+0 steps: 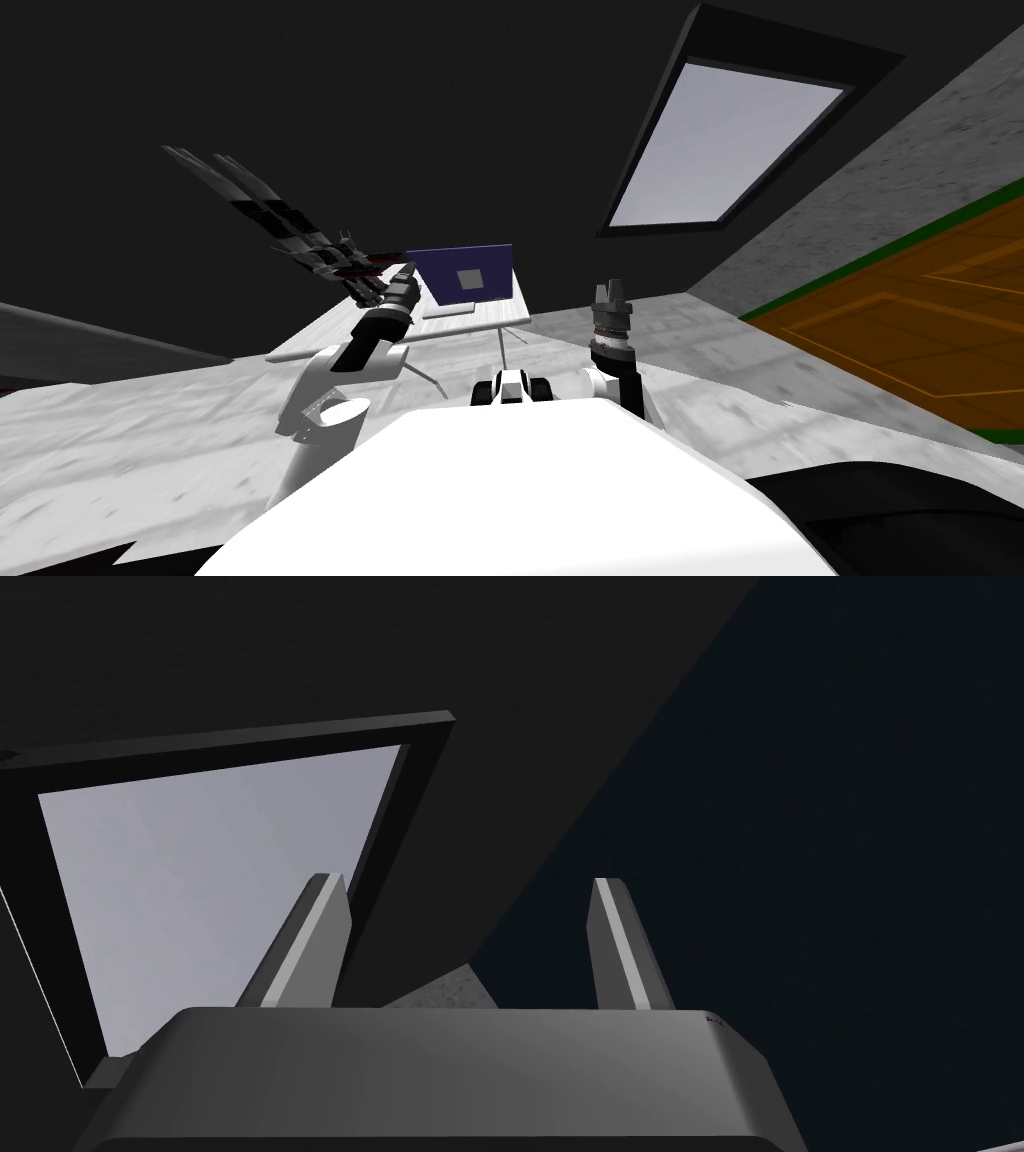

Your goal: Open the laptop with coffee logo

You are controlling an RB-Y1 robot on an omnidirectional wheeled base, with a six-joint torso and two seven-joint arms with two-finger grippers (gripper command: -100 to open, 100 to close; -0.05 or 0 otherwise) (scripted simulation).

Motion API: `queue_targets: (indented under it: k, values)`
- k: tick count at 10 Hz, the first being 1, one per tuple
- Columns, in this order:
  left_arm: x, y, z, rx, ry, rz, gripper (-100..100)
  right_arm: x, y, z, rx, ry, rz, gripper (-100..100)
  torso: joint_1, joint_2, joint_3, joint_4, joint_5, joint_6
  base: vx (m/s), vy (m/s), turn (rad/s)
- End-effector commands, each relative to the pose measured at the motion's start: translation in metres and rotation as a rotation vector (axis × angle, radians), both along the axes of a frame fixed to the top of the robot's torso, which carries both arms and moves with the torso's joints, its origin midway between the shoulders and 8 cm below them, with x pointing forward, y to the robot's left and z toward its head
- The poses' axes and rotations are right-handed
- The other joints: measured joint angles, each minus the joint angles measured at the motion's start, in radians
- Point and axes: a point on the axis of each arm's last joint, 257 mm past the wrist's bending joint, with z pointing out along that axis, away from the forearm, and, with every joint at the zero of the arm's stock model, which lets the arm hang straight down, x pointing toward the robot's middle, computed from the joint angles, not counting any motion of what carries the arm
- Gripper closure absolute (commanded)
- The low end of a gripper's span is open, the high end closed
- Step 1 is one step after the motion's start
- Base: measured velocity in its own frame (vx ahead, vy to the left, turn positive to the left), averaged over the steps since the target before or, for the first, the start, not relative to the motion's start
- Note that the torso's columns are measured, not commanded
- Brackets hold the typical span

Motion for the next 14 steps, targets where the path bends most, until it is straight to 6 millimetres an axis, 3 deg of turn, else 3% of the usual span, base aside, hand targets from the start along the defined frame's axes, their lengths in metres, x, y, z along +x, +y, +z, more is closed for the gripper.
queue_targets:
  k: [1,6,8,12,13,14]
  values:
    - [0.001,0.01,0.002,0.017,0.032,0.03,-100,0.0,0.0,0.0,0.0,0.0,0.0,0,0.0,0.0,0.0,0.0,0.0,0.0,-0.004,-0.004,-0.059]
    - [-0.003,0.016,0.019,0.051,0.05,0.063,-100,0.0,0.0,0.0,0.0,0.0,0.0,0,0.0,0.0,0.0,0.0,0.0,0.0,-0.003,-0.003,-0.04]
    - [-0.009,0.01,0.035,0.066,0.028,0.058,-100,0.0,0.0,0.0,0.0,0.0,0.0,0,0.0,0.0,0.0,0.0,0.0,0.0,-0.002,-0.002,-0.029]
    - [-0.014,0.01,0.038,0.063,0.032,0.06,-100,0.0,0.0,0.0,0.0,0.0,0.0,0,0.002,-0.005,-0.003,-0.002,0.001,0.0,0.065,0.019,-0.005]
    - [-0.01,0.011,0.033,0.063,0.034,0.06,100,0.0,0.0,0.0,0.0,0.0,0.0,0,0.001,-0.002,-0.002,-0.002,0.001,0.001,-0.068,-0.019,0.013]
    - [-0.012,0.01,0.044,0.065,0.017,0.059,100,0.0,0.0,0.0,0.0,0.0,0.0,0,0.001,0.002,0.002,-0.004,0.003,0.0,-0.04,-0.012,-0.001]
